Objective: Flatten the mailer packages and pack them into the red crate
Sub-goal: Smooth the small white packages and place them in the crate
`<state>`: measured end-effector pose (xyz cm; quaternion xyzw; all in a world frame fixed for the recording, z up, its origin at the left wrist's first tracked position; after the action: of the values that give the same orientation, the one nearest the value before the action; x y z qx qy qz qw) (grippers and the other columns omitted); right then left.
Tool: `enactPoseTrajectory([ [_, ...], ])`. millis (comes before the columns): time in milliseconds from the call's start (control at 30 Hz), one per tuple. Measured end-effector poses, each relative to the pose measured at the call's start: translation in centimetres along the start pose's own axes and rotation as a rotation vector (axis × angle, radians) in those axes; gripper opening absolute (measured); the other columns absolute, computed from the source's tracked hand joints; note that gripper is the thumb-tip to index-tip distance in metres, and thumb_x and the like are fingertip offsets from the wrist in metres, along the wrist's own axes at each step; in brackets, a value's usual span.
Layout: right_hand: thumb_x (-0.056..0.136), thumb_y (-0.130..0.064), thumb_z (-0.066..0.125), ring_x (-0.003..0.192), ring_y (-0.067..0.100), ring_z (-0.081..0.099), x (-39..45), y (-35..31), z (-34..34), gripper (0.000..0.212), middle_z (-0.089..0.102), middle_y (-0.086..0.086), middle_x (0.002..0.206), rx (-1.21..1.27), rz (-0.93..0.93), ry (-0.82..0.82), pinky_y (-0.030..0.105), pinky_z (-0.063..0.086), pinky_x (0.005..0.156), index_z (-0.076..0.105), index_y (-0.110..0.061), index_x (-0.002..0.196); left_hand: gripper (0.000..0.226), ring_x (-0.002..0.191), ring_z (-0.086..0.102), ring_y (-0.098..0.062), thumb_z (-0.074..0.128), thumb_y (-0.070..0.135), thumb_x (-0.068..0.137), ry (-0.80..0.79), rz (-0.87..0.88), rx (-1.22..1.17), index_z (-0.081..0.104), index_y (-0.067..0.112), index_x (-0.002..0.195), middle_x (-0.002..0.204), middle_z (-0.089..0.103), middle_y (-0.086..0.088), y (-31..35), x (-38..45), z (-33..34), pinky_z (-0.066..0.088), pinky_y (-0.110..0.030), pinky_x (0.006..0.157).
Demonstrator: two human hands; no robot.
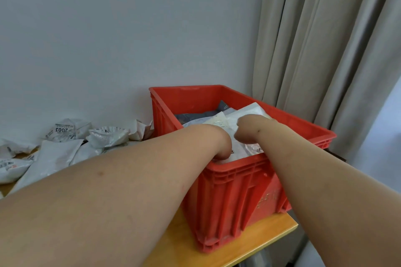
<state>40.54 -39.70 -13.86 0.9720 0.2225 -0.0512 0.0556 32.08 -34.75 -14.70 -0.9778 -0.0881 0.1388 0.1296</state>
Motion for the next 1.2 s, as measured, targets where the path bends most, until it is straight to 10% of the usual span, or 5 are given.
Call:
enactPoseTrajectory([
  [133, 0.092, -0.023, 0.046, 0.12, 0.03, 0.055, -1.8, -4.1, -3.1, 0.039, 0.061, 0.006, 0.13, 0.148, -0.171, 0.219, 0.053, 0.039, 0.108, 0.059, -0.017, 0.128, 0.043, 0.132, 0.046, -0.027, 0.041, 0.019, 0.092, 0.351, -0.139, -0.185, 0.053, 0.026, 0.133, 0.141, 0.05, -0.001, -4.2, -1.0, -1.2, 0.016, -0.051, 0.118],
  [267, 0.089, -0.021, 0.049, 0.102, 0.028, 0.057, -4.9, -9.2, -5.4, 0.022, 0.064, 0.002, 0.108, 0.275, -0.301, 0.356, 0.051, 0.044, 0.101, 0.063, -0.02, 0.105, 0.025, 0.11, 0.059, -0.03, 0.043, 0.027, 0.094, 0.614, -0.196, -0.443, 0.063, 0.026, 0.108, 0.118, 0.061, -0.003, -10.4, -4.1, -0.4, 0.04, -0.04, 0.09],
  [467, 0.093, -0.024, 0.051, 0.123, 0.024, 0.053, -10.1, -19.8, -5.8, 0.033, 0.061, 0.001, 0.129, 0.357, -0.581, 0.385, 0.043, 0.036, 0.111, 0.06, -0.019, 0.125, 0.024, 0.085, 0.055, -0.026, 0.041, 0.023, 0.095, 0.557, -0.375, -0.579, 0.047, 0.027, 0.072, 0.087, 0.056, 0.002, -18.9, -9.1, 6.7, 0.046, -0.034, 0.076],
  [700, 0.096, -0.026, 0.046, 0.122, 0.026, 0.053, -10.3, -29.6, 3.7, 0.036, 0.058, 0.004, 0.133, 0.207, -0.67, 0.121, 0.039, 0.041, 0.1, 0.058, -0.021, 0.13, 0.043, 0.127, 0.05, -0.023, 0.043, 0.032, 0.1, 0.198, -0.568, -0.625, 0.046, 0.028, 0.142, 0.144, 0.049, -0.001, -27.1, -12.8, 21.7, 0.044, -0.038, 0.102],
  [1200, 0.082, -0.041, 0.04, 0.108, 0.031, 0.06, -4.2, -44.9, 15.1, 0.045, 0.062, 0.006, 0.118, 0.554, -0.553, -0.166, 0.041, 0.053, 0.086, 0.058, -0.02, 0.119, 0.064, 0.139, 0.036, -0.026, 0.052, 0.034, 0.093, 0.252, -0.718, -0.887, 0.028, 0.025, 0.151, 0.156, 0.032, -0.004, -36.1, -13.2, 33.2, 0.035, -0.042, 0.112],
])
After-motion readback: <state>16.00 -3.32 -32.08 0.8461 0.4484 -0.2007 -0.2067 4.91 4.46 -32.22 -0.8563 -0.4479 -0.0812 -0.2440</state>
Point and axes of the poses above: each hand's wrist, its own x-axis towards the middle knuckle, its own z-axis out of the palm, y = z × x, the point moved 7 cm from there along x, towards the middle knuckle
